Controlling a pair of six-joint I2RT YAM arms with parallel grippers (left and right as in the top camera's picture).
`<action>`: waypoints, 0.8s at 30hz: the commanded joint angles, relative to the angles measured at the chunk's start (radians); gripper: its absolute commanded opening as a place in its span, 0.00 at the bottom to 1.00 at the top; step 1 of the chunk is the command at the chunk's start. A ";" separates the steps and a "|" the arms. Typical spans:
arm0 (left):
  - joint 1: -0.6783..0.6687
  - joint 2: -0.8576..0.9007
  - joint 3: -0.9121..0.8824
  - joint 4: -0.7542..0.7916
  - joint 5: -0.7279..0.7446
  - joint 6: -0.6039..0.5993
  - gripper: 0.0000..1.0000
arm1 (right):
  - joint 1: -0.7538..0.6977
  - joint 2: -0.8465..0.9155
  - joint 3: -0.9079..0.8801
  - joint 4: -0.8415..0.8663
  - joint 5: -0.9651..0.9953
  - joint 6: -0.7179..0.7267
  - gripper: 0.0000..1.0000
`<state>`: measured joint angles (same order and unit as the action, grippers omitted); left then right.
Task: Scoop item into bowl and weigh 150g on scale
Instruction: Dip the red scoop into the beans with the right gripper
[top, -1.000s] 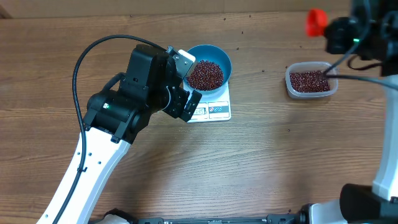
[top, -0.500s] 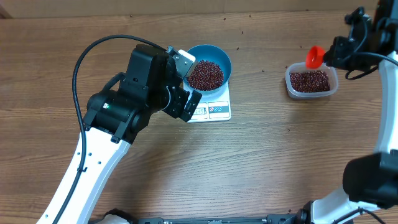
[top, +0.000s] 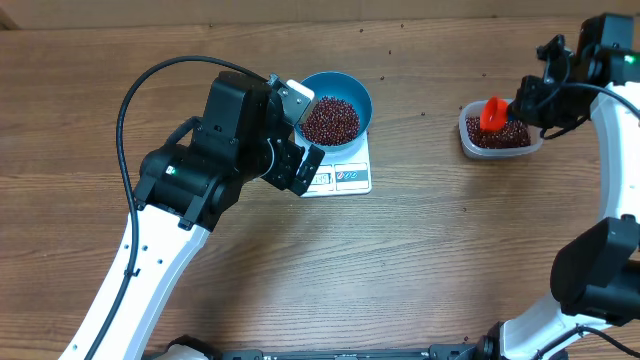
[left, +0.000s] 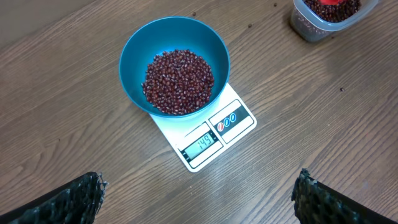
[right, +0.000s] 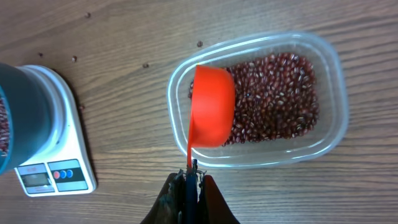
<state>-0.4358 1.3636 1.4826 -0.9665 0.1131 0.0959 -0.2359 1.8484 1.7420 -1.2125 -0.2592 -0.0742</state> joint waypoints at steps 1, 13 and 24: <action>0.004 0.006 0.007 -0.002 0.008 -0.010 1.00 | -0.001 0.009 -0.032 0.031 -0.004 0.026 0.04; 0.004 0.006 0.007 -0.002 0.008 -0.010 0.99 | -0.001 0.011 -0.055 0.082 -0.004 0.034 0.04; 0.004 0.006 0.007 -0.002 0.008 -0.010 0.99 | -0.001 0.011 -0.148 0.163 -0.005 0.034 0.04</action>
<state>-0.4358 1.3636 1.4826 -0.9665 0.1131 0.0959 -0.2356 1.8603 1.6066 -1.0664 -0.2584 -0.0444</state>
